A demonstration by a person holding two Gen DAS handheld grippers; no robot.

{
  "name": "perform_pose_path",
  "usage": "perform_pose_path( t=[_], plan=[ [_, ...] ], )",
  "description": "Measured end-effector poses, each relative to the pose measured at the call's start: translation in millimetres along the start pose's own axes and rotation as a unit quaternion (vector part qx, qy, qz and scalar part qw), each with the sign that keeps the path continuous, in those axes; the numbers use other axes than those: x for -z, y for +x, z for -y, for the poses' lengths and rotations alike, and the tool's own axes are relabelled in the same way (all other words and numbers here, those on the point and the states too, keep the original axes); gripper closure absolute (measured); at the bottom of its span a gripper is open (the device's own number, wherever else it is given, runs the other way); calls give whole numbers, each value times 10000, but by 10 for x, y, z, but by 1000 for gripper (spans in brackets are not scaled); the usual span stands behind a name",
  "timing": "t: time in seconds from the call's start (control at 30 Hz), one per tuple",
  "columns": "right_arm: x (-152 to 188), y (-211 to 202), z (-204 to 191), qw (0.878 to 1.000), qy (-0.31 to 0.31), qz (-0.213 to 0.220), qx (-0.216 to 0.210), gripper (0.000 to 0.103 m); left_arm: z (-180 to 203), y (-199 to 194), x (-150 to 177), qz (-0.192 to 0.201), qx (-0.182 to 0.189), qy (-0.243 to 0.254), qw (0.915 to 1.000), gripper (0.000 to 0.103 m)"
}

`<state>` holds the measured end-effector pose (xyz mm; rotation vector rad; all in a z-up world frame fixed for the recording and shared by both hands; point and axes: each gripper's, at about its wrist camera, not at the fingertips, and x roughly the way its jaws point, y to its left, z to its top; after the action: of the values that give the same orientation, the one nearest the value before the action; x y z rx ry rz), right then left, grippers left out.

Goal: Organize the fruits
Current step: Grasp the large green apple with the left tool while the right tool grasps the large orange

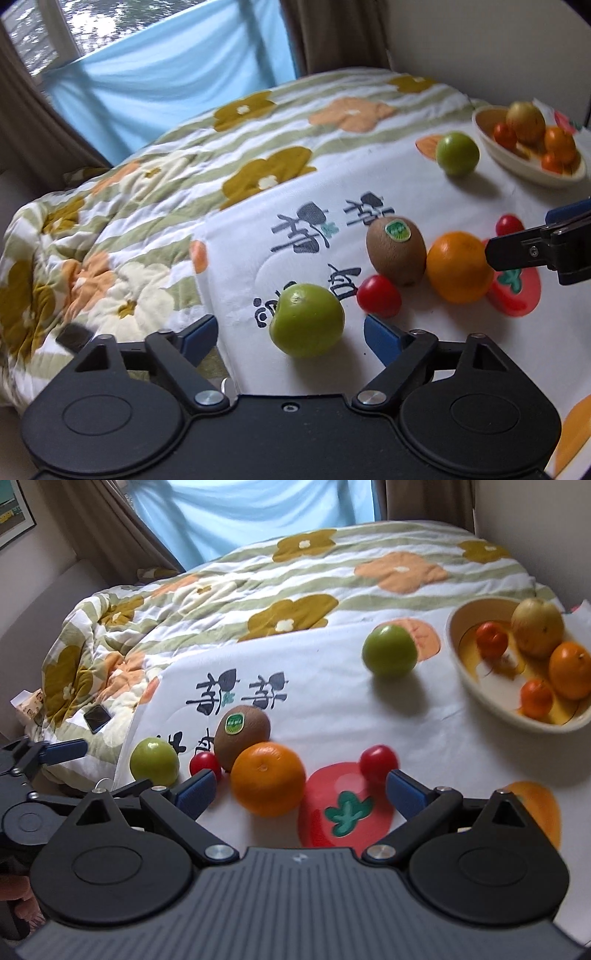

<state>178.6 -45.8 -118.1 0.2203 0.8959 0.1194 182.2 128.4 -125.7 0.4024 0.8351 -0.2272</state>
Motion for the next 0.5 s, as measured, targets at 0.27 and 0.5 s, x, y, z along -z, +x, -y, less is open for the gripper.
perform_pose_path(
  t=[0.27,0.5],
  plan=[
    [60,207,-87,9998,85,-161,19,0,19,285,-21,-181,308,223,9991,26],
    [72,312,-122,9996,102,-254,25,0,14,390,-15,-244,372,284,9986,45]
  ],
)
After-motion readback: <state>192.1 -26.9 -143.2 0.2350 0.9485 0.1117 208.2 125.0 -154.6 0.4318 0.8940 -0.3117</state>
